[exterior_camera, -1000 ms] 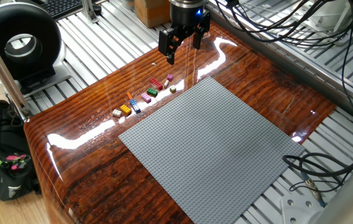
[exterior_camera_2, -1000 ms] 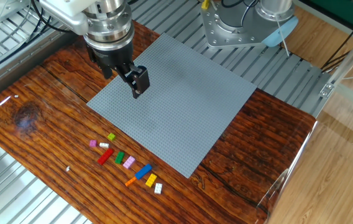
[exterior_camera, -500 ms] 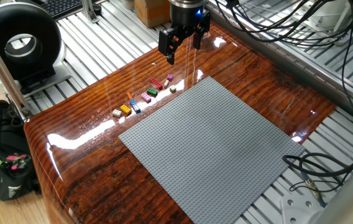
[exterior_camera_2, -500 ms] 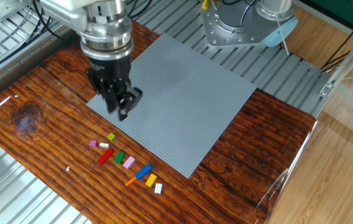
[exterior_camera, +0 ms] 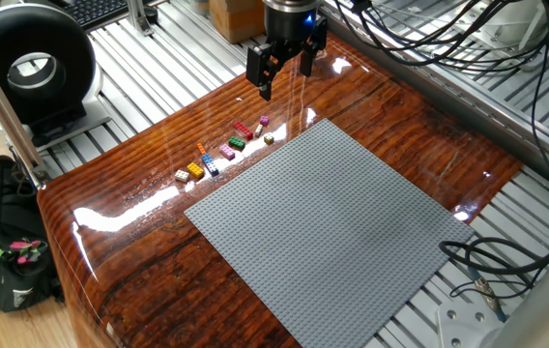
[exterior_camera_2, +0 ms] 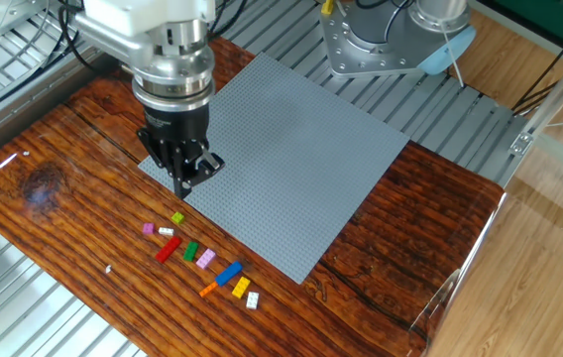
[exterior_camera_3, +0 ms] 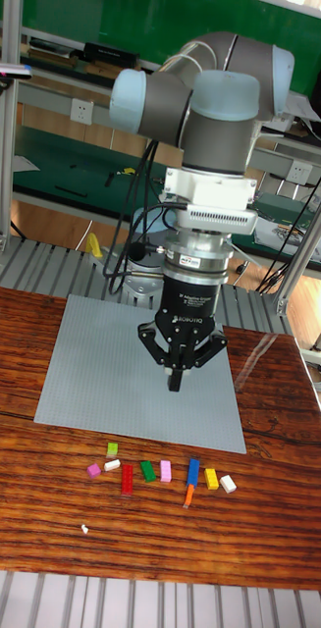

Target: Build with small Lego blocks

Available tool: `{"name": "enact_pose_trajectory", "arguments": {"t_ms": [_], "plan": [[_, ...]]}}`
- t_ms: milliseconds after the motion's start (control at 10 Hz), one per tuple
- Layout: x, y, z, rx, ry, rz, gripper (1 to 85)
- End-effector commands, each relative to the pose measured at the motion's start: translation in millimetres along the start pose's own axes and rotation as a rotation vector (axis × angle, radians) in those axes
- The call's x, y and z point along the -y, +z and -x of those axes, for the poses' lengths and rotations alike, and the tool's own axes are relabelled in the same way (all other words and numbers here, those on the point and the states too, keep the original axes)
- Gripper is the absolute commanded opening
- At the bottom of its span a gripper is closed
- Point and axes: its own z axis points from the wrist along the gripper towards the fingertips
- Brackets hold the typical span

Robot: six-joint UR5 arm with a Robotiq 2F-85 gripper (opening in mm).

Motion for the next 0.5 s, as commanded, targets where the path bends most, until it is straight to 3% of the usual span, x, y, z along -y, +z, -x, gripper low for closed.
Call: {"name": "enact_pose_trajectory", "arguments": {"t_ms": [0,200,300,400], "plan": [[9.4,-1.0,-17.9,-0.069,-0.102,-0.042,2.0],[-2.1,-11.5,-18.1,-0.068,-0.158,-0.006,2.0],[-3.7,-10.4,-3.5,-0.011,-0.179,-0.005,2.0],[1.3,-4.3,3.4,0.016,-0.185,-0.028,2.0]]}}
